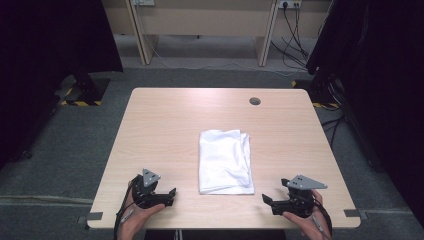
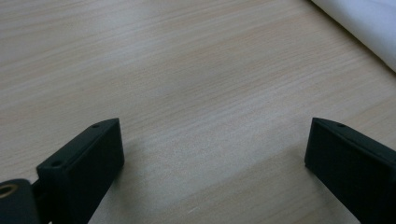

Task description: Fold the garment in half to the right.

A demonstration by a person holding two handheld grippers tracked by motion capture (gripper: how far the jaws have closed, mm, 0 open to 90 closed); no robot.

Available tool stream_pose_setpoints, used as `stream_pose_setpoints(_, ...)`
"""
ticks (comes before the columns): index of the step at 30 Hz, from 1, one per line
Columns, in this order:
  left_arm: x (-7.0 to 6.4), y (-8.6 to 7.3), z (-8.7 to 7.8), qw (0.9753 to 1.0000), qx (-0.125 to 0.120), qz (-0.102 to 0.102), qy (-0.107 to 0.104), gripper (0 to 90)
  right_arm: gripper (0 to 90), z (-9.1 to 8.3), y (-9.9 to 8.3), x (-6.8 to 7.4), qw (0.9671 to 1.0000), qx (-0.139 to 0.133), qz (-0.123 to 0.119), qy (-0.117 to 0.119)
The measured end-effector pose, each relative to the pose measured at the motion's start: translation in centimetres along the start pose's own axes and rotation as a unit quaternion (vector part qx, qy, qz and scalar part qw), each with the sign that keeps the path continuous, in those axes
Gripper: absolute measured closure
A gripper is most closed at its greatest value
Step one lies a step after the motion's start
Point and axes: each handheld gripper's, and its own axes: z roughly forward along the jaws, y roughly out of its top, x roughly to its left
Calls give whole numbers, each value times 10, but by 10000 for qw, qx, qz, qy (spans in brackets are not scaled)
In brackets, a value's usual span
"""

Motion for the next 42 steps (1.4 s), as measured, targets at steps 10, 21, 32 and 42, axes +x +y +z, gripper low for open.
stream_pose_setpoints(10,0,0,0,10000,0,0,0,34,66,-5,-9,2,10000,-2,46,8)
stream_pose_setpoints(21,0,0,0,10000,-1,0,0,34,67,-10,-17,2,9999,-21,125,7)
stream_pose_setpoints(32,0,0,0,10000,-1,-1,0,34,66,-13,-24,7,9999,2,116,40)
stream_pose_setpoints(42,0,0,0,10000,0,0,0,34,67,-13,-28,10,9999,44,94,50)
